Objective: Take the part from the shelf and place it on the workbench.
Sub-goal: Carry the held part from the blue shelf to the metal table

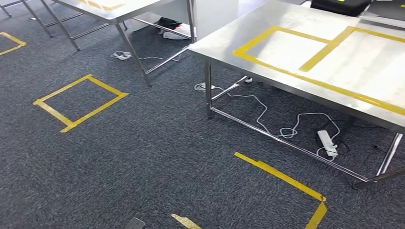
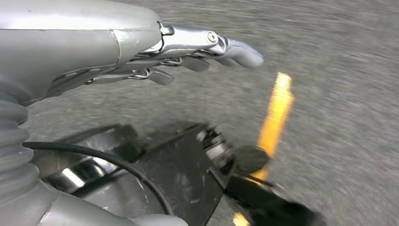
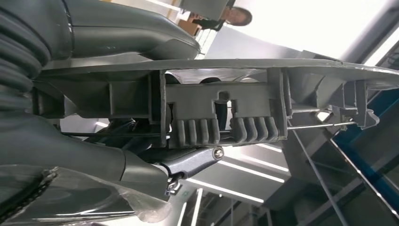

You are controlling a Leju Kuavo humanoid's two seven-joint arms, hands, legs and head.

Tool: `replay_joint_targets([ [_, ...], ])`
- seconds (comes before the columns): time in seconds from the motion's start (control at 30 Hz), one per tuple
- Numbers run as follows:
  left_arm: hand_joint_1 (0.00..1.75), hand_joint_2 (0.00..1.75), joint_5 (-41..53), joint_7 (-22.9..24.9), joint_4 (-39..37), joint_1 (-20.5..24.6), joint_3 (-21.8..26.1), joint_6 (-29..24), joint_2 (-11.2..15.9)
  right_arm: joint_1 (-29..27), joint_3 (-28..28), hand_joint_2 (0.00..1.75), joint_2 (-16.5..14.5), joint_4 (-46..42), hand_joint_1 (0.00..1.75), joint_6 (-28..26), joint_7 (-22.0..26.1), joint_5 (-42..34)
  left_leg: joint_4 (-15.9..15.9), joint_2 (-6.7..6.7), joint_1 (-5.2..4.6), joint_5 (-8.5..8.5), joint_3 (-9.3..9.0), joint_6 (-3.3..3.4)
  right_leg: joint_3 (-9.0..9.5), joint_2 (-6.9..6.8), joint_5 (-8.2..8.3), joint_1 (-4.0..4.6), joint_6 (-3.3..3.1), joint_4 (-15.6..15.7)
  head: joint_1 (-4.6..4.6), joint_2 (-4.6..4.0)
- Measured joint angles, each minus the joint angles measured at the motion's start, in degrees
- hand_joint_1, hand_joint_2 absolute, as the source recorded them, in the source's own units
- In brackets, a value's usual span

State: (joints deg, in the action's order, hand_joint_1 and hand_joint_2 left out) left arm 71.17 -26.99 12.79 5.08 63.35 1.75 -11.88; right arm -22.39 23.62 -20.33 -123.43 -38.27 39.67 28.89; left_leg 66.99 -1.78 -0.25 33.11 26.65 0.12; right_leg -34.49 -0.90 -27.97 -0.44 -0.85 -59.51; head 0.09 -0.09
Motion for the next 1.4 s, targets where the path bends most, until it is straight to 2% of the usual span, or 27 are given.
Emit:
replay_joint_targets([
  [0.03,0.00,1.75,0.03,-0.01,-0.01,-0.07,0.00,0.03,-0.01,0.12,0.01,1.75,0.00,-0.05,1.75,0.00,0.02,-0.05,3.97,0.81,0.12,0.77,2.91,-0.10,1.01,0.63,-0.52,-0.03,-0.19,0.30,-0.03,0.00],
  [0.07,0.00,1.75,0.05,0.00,-0.02,-0.21,0.01,0.07,-0.01,0.22,0.01,1.75,0.00,-0.06,1.75,0.00,0.04,-0.14,6.72,1.14,0.22,2.90,5.65,-0.18,2.07,1.39,-1.09,-0.05,-0.27,0.58,-0.06,0.00],
  [0.13,0.00,1.75,0.07,0.01,-0.02,-0.49,0.01,0.15,0.05,0.26,0.05,1.75,0.00,-0.09,1.75,0.00,0.04,-0.29,7.99,1.26,0.27,8.01,9.48,-0.19,4.26,2.91,-2.35,-0.11,-0.25,0.85,-0.06,0.00],
  [0.17,0.00,1.75,0.08,0.02,-0.02,-0.55,0.01,0.20,0.11,0.26,0.09,1.75,0.00,-0.10,1.75,0.00,0.03,-0.34,6.70,1.34,0.26,8.91,10.58,-0.14,5.41,3.66,-3.13,-0.17,-0.16,0.90,-0.06,0.00],
  [0.2,0.00,1.75,0.09,0.02,-0.02,-0.59,0.01,0.25,0.20,0.27,0.14,1.75,0.00,-0.12,1.75,0.00,0.02,-0.35,4.35,1.62,0.25,7.51,11.24,-0.10,6.50,4.35,-3.96,-0.26,0.02,0.91,-0.06,0.00],
  [0.3,0.00,1.75,0.08,0.03,-0.02,-1.04,0.07,0.41,0.58,0.38,0.34,1.75,0.00,-0.13,1.75,0.01,0.01,-0.39,-3.97,4.64,0.11,-5.01,12.07,0.24,8.33,6.34,-6.30,-0.48,0.88,0.75,-0.26,0.00],
  [0.33,0.00,1.75,0.08,0.05,-0.02,-1.22,0.10,0.45,0.67,0.39,0.40,1.75,0.00,-0.16,1.75,0.01,0.01,-0.42,-5.09,5.45,0.02,-7.75,12.18,0.42,8.45,7.01,-6.90,-0.52,1.21,0.75,-0.34,0.00],
  [0.4,0.00,1.75,0.08,0.05,-0.02,-1.05,0.13,0.50,0.66,0.38,0.50,1.75,0.00,-0.49,1.75,0.01,0.00,-0.48,-5.48,5.37,-0.05,-8.75,11.92,0.83,8.70,8.14,-7.65,-0.63,1.95,1.21,-0.40,0.00],
  [0.47,0.00,1.75,0.05,0.01,-0.02,-0.46,0.13,0.54,0.53,0.42,0.54,1.75,0.00,-0.90,1.75,0.00,0.00,-0.50,-6.41,4.32,0.16,-8.74,11.19,1.33,8.54,6.44,-8.62,-0.60,2.55,0.64,-0.30,0.00],
  [0.53,0.00,1.75,0.05,-0.01,-0.02,-0.20,0.13,0.58,0.44,0.79,0.49,1.75,0.00,-1.08,1.75,0.00,0.06,-0.44,-7.19,3.07,0.28,-8.39,10.36,1.86,5.77,3.00,-11.20,-0.47,3.10,-4.39,-0.18,0.00],
  [0.6,0.00,1.75,0.09,-0.01,-0.02,-0.26,0.13,0.61,0.41,1.11,0.48,1.75,0.00,-1.11,1.75,0.00,0.09,-0.42,-7.30,1.81,0.25,-7.74,9.79,2.15,1.01,1.52,-13.42,-0.45,3.53,-11.54,-0.18,0.00],
  [0.63,0.00,1.75,0.09,-0.01,-0.02,-0.31,0.13,0.61,0.40,1.12,0.51,1.75,0.00,-1.12,1.75,0.00,0.06,-0.45,-7.30,1.24,0.23,-7.39,9.47,2.20,-0.71,1.35,-13.11,-0.45,3.65,-13.37,-0.17,0.00],
  [0.67,0.00,1.75,0.09,-0.01,-0.02,-0.34,0.13,0.61,0.39,1.09,0.55,1.75,0.00,-1.12,1.75,0.00,0.03,-0.49,-7.29,0.73,0.21,-7.06,9.06,2.21,-1.39,1.22,-11.57,-0.45,3.68,-13.04,-0.18,0.00],
  [0.73,0.00,1.75,0.09,-0.01,-0.02,-0.31,0.13,0.61,0.33,1.09,0.57,1.75,0.00,-1.13,1.75,0.00,0.00,-0.50,-7.30,-0.20,0.15,-6.40,8.08,2.10,0.28,0.12,-6.28,-0.36,3.49,-6.75,-0.17,0.00],
  [0.8,0.00,1.75,0.09,-0.01,-0.02,-0.24,0.13,0.62,0.25,1.22,0.54,1.75,0.00,-1.18,1.75,0.00,0.03,-0.44,-7.23,-0.95,-0.10,-5.84,7.32,1.70,2.50,-1.70,-3.07,0.02,2.98,-0.60,-0.22,0.00],
  [0.87,0.00,1.75,0.09,-0.01,-0.02,-0.22,0.13,0.64,0.18,1.24,0.54,1.75,0.00,-1.25,1.75,0.00,0.04,-0.32,-7.32,-1.68,-0.24,-5.64,6.90,1.14,2.94,-1.98,-2.68,0.36,2.34,0.94,-0.24,0.00],
  [0.93,0.00,1.75,0.10,-0.01,-0.02,-0.19,0.13,0.66,0.15,1.18,0.54,1.75,0.00,-1.31,1.75,0.00,0.03,-0.10,-7.42,-2.34,-0.16,-5.49,6.63,0.58,3.06,-0.93,-2.24,0.22,1.62,1.29,-0.22,0.00],
  [0.97,0.00,1.75,0.12,-0.01,-0.02,-0.14,0.13,0.66,0.15,1.17,0.48,1.75,0.00,-1.33,1.75,0.00,0.02,0.00,-6.91,-1.89,-0.08,-4.95,6.72,0.22,3.28,-0.41,-1.99,0.05,1.30,1.54,-0.25,0.00],
  [1.03,0.00,1.75,0.16,-0.01,-0.02,-0.09,0.13,0.66,0.17,1.19,0.29,1.75,0.00,-1.35,1.75,0.00,0.03,0.16,-2.98,-0.18,0.18,-2.31,8.15,-0.43,3.74,0.56,-1.55,-0.28,0.87,1.89,-0.34,0.00],
  [1.1,0.00,1.75,0.19,-0.01,-0.02,-0.21,0.13,0.66,0.22,1.22,0.12,1.75,0.00,-1.34,1.75,0.00,0.03,0.22,3.83,0.93,0.36,0.98,11.05,-0.79,3.72,1.65,-1.50,-0.25,0.68,1.88,-0.39,0.00],
  [1.13,0.00,1.75,0.20,-0.01,-0.02,-0.31,0.13,0.66,0.26,1.22,0.07,1.75,0.00,-1.33,1.75,0.00,0.03,0.24,6.29,1.03,0.41,1.61,12.17,-0.82,3.74,2.24,-1.52,-0.22,0.65,1.88,-0.39,0.00],
  [1.17,0.00,1.75,0.20,-0.01,-0.02,-0.39,0.13,0.66,0.28,1.21,0.02,1.75,0.00,-1.32,1.75,0.00,0.02,0.27,6.82,1.11,0.40,1.07,12.48,-0.75,3.80,2.91,-1.61,-0.18,0.65,1.87,-0.39,0.00],
  [1.2,0.00,1.75,0.20,-0.01,-0.02,-0.43,0.13,0.66,0.31,1.20,-0.04,1.75,0.00,-1.31,1.75,0.00,0.02,0.33,5.22,1.34,0.39,-0.48,11.84,-0.55,3.91,3.60,-1.71,-0.15,0.69,1.87,-0.40,0.00],
  [1.23,0.00,1.75,0.20,-0.01,-0.02,-0.45,0.13,0.68,0.33,1.20,-0.16,1.75,0.00,-1.31,1.75,0.00,0.02,0.43,1.79,1.97,0.36,-2.67,10.31,-0.19,4.07,4.25,-1.84,-0.13,0.76,1.88,-0.39,0.00],
  [1.3,0.00,1.75,0.20,-0.03,-0.02,-0.44,0.14,0.73,0.53,1.22,-0.59,1.75,0.00,-1.28,1.75,0.00,0.03,0.74,-5.30,4.34,0.32,-5.06,7.05,0.82,4.14,5.38,-2.18,-0.19,1.10,1.89,-0.34,0.00],
  [1.37,0.00,1.75,0.22,-0.11,-0.02,-0.41,0.15,0.77,0.66,1.14,-1.18,1.75,0.00,-1.21,1.75,0.00,0.05,0.99,-8.64,5.51,0.07,-4.65,5.45,1.57,4.00,6.35,-2.14,-0.52,1.88,1.86,-0.42,0.00],
  [1.4,0.00,1.75,0.23,-0.16,-0.02,-0.41,0.15,0.78,0.63,0.99,-1.46,1.75,0.00,-1.16,1.75,0.00,0.04,1.06,-9.41,5.06,-0.06,-4.37,5.05,1.80,4.06,6.72,-1.85,-0.63,2.35,1.71,-0.49,0.00],
])
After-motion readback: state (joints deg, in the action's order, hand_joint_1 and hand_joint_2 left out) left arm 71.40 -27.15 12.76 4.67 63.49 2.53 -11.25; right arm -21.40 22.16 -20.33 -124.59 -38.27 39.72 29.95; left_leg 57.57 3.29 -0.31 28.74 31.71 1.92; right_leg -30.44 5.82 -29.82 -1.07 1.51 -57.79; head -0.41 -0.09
